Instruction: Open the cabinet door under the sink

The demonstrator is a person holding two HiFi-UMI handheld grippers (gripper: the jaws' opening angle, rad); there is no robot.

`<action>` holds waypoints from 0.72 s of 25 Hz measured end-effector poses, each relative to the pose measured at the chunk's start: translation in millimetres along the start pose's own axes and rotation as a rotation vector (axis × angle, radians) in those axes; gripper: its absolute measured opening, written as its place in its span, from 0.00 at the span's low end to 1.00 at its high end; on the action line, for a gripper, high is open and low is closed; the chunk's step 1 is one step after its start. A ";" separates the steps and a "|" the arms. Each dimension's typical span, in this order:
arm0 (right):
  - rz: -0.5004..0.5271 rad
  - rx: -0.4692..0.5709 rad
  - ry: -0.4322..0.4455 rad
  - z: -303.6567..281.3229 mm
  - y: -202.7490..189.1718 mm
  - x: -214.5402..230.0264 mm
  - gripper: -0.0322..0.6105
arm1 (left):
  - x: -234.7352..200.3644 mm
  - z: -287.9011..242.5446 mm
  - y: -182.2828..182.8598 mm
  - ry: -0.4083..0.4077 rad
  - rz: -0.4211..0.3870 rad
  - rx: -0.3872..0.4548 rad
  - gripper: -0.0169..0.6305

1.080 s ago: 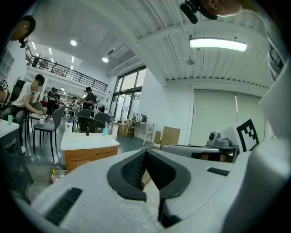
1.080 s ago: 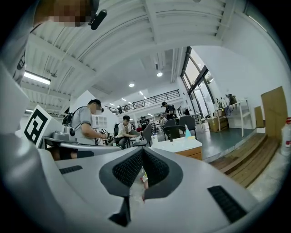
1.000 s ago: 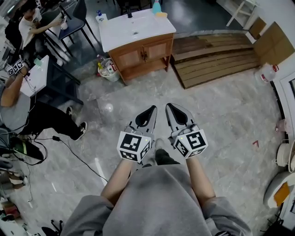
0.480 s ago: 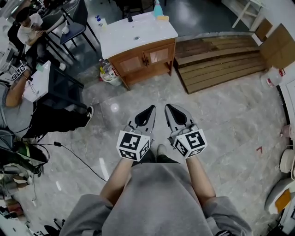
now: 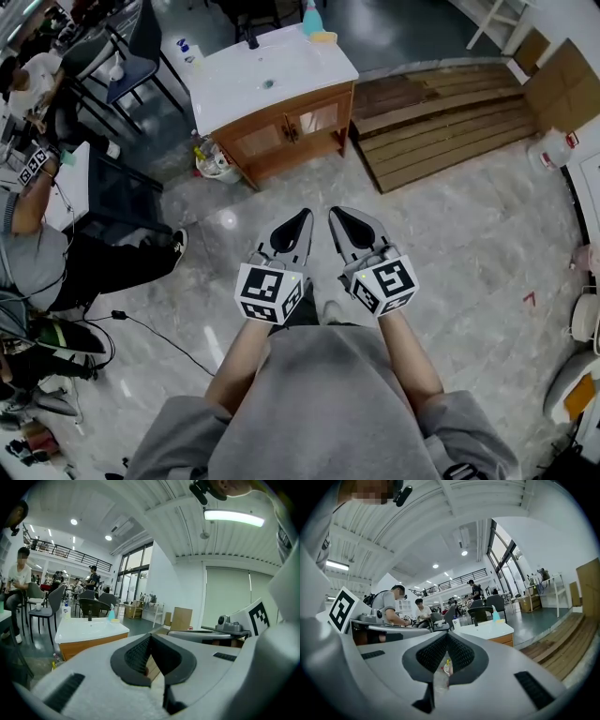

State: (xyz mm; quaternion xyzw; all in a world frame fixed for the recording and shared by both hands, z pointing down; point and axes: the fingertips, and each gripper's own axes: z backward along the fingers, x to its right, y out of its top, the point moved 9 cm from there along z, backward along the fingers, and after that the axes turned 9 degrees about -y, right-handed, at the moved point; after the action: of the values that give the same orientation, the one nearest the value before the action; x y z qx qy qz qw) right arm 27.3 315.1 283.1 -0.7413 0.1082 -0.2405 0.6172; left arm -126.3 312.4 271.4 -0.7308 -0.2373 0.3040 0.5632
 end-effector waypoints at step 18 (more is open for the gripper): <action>0.006 -0.057 -0.123 -141.8 7.9 -2.5 0.06 | -150.2 -46.2 20.8 -0.099 0.037 -0.016 0.04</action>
State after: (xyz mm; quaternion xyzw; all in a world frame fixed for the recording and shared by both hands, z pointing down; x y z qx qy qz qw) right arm -43.3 192.2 292.3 -0.7716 0.0791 -0.1892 0.6022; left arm -198.9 172.3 286.3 -0.7234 -0.2538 0.3485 0.5393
